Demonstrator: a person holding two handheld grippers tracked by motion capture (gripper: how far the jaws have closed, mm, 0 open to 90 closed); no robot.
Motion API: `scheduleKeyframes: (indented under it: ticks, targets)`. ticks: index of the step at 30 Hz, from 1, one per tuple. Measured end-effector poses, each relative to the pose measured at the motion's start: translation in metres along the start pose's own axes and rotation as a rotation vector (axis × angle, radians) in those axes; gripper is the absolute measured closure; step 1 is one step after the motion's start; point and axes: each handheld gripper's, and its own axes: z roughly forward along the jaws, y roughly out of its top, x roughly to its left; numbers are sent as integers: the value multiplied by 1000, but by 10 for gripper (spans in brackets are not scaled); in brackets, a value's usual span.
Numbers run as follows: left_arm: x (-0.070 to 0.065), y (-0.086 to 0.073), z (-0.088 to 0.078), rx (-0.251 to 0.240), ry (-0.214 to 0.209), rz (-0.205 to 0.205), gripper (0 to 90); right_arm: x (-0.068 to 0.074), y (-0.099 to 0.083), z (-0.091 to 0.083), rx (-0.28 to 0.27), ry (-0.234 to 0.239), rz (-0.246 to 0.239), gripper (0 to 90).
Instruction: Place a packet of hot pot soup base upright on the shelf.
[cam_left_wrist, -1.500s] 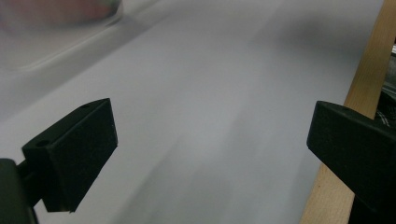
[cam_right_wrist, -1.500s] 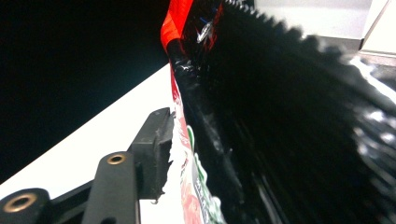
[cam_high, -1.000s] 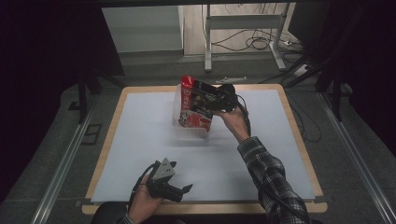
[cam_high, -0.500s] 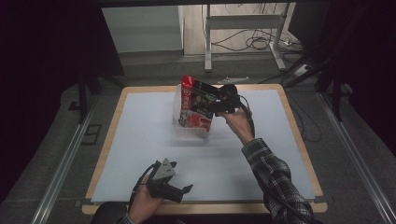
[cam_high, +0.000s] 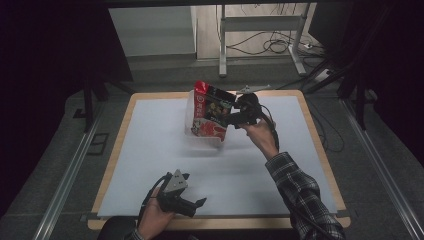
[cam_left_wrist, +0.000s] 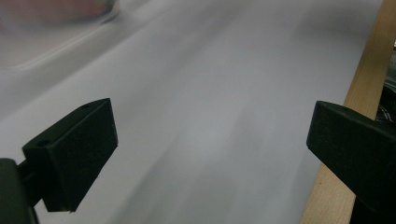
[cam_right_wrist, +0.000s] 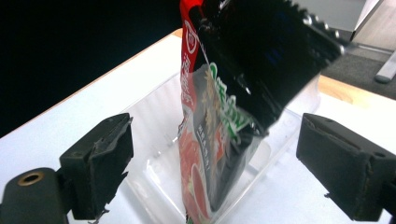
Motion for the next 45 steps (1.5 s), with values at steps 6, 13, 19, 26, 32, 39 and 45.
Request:
scheduleKeyframes:
  ticks: [6,13,19,26,32,39,45]
  targets:
    - [0,0,0,-2,0,-1,18,1,-3,-7,4,-7,-2,88]
    - [0,0,0,0,-3,-4,18,4,-8,-19,1,-30,-34,85]
    - [0,0,0,2,-10,-10,20,7,-13,-25,6,-30,-46,85]
    - [1,0,0,3,-13,-10,21,9,-18,-32,9,-37,-86,77]
    - [0,0,0,3,-14,-11,22,14,-29,-37,21,-36,-122,56]
    - [0,0,1,7,-15,-9,22,16,-42,-42,29,-34,-128,47]
    - [0,0,1,6,-14,-11,22,17,-54,-47,32,-36,-130,43]
